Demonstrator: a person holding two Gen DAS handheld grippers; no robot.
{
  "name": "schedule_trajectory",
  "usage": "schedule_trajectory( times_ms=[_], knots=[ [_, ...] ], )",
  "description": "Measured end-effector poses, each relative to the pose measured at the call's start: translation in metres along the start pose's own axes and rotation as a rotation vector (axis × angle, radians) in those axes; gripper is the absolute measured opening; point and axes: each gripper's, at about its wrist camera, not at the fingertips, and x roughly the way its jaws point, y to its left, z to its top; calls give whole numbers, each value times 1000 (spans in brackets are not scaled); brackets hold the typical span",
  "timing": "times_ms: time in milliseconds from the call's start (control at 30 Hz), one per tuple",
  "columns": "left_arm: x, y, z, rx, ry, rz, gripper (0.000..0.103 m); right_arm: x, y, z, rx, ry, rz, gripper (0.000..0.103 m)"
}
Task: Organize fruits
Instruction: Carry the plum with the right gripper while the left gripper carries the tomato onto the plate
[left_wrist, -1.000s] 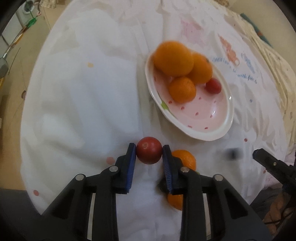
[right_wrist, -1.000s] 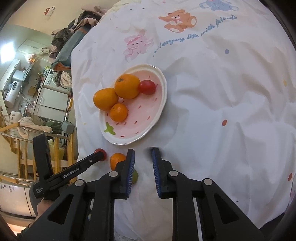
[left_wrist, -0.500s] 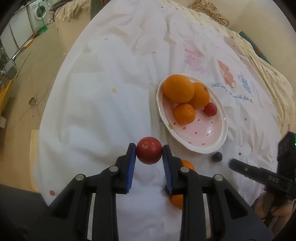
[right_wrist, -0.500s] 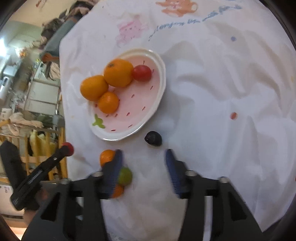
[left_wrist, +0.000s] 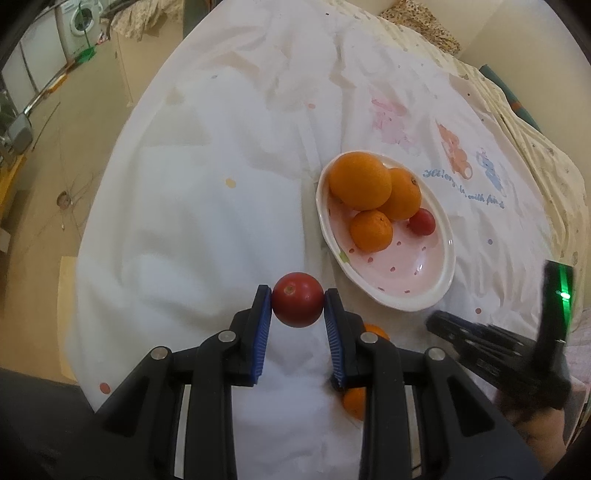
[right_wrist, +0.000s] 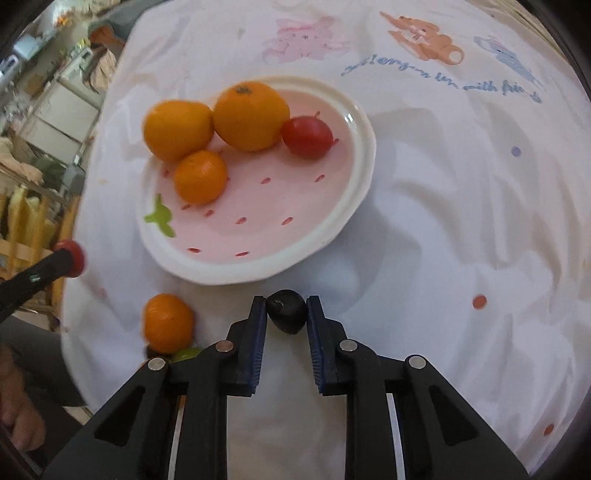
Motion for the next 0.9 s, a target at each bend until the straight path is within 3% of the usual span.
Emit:
schedule_trajectory(
  times_ms=[400, 667, 900],
  knots=[
    [-24, -28, 7, 122, -85, 46, 25, -93, -16, -12, 88, -229, 170, 22],
    [-52, -47, 32, 214, -141, 56, 25, -134, -15, 6, 49, -383, 145, 22],
    [-43, -60, 66, 269, -135, 68, 25, -131, -18, 38, 47, -377, 202, 22]
  ],
)
